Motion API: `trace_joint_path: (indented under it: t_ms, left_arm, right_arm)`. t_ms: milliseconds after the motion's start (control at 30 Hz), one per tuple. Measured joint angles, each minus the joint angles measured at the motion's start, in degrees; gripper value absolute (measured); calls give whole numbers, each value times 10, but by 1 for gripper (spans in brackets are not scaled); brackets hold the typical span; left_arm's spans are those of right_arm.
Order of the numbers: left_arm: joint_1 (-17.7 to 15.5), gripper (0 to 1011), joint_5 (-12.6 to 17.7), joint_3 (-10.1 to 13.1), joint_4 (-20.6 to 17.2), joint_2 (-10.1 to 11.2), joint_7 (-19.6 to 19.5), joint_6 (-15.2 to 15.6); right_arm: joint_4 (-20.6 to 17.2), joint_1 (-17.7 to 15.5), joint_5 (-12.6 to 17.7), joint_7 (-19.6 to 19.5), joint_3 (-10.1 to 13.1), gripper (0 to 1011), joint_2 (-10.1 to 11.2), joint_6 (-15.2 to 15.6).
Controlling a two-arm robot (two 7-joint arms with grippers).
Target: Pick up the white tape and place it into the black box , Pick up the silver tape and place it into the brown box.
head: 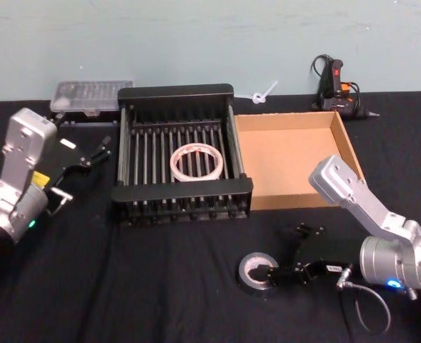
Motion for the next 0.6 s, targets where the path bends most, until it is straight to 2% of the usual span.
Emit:
trace_joint_path:
  t_ms: [600]
  left_arm:
    - [0, 1002, 0, 0, 0, 0, 0, 0]
  right_arm:
    - [18, 18, 0, -3, -18, 1002, -10, 4]
